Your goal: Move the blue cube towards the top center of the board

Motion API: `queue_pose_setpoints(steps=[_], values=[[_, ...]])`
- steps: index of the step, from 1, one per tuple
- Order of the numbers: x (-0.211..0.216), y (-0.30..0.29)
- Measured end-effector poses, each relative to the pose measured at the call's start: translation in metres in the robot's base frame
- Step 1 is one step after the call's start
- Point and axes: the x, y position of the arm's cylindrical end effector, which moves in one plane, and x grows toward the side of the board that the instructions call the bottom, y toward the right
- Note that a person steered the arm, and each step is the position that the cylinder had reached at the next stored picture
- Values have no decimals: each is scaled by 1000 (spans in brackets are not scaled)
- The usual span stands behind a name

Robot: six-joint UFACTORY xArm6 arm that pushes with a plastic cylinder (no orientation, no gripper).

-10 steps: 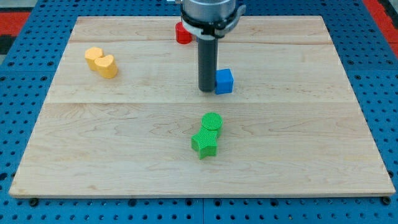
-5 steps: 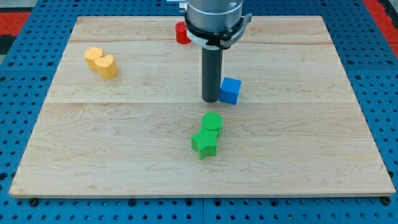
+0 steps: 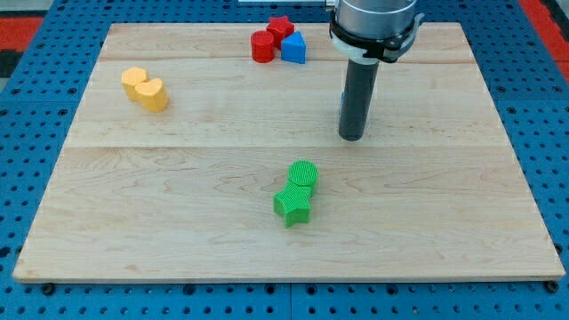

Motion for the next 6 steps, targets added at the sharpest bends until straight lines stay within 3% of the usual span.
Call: queue_pose_setpoints(steps=[6], values=[[-91, 17]])
